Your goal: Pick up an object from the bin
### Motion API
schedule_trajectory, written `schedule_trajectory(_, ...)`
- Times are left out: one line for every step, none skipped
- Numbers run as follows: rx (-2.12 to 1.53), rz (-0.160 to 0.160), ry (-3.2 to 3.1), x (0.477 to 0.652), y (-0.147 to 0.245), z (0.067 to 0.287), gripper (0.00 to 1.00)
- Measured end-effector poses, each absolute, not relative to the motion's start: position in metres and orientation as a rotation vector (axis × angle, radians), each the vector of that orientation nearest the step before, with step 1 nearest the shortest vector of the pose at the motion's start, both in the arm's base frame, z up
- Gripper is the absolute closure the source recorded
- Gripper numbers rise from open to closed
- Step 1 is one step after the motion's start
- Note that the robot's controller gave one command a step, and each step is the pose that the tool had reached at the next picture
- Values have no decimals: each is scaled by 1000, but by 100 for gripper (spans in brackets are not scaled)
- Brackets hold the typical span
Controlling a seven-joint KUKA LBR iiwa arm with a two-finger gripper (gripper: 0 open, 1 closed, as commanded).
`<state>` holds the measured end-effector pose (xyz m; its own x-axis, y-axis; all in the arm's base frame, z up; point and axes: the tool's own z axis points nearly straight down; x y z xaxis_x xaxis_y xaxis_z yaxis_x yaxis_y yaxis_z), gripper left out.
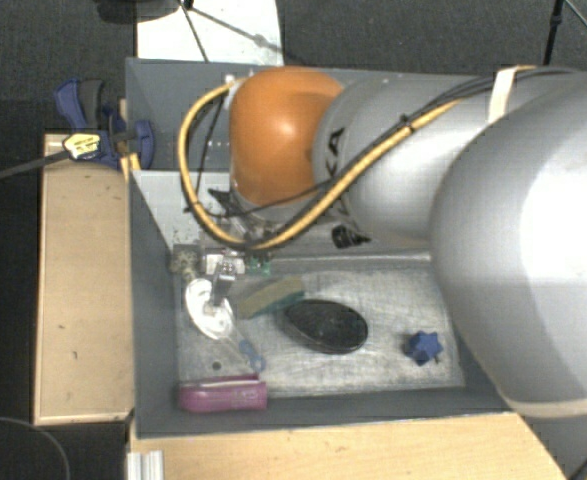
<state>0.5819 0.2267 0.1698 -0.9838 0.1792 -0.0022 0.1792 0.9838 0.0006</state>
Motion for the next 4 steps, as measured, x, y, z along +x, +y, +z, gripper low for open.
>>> schedule_trajectory(122,-3,3143,576,220,72,0)
schedule_trajectory(123,3,3137,578,221,77,100)
schedule_trajectory(25,6,3132,582,227,158,100)
schedule_trajectory(25,6,3132,576,223,229,100)
